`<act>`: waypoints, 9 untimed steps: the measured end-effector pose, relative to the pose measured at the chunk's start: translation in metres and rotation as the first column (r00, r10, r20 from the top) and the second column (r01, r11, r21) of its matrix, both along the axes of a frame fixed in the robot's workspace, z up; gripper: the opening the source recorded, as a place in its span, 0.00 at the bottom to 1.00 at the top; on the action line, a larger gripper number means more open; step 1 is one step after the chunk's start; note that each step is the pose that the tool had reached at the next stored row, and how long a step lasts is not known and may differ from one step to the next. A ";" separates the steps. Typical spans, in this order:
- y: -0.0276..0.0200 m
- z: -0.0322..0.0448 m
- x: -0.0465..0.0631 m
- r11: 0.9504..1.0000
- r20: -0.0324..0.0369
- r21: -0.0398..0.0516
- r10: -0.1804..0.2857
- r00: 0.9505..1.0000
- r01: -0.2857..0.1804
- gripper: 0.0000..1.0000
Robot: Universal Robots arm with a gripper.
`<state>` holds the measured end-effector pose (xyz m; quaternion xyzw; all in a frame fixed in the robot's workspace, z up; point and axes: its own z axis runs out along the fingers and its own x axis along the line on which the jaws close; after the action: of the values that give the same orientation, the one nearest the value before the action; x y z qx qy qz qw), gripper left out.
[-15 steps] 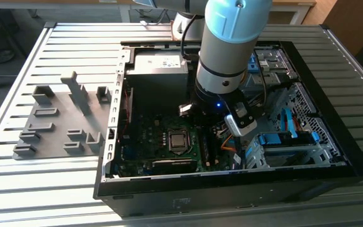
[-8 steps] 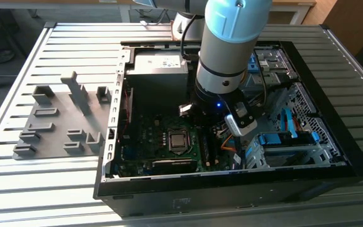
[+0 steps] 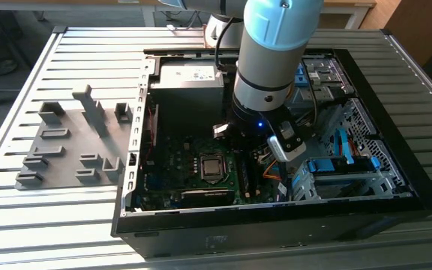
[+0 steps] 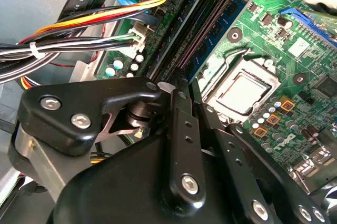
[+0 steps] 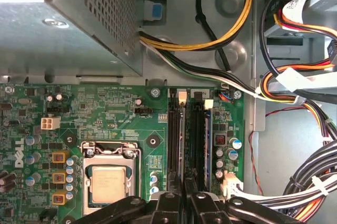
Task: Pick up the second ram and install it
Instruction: 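Insert the second ram into the second slot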
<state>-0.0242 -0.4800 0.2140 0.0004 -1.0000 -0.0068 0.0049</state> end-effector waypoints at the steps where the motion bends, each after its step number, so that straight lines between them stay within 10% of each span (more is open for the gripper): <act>1: 0.0001 0.0000 0.000 1.000 0.000 -0.001 0.000 1.000 0.000 0.14; 9: 0.0007 0.0000 0.000 1.000 0.000 -0.001 0.008 1.000 -0.008 0.14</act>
<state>-0.0242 -0.4794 0.2140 0.0043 -1.0000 -0.0060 0.0050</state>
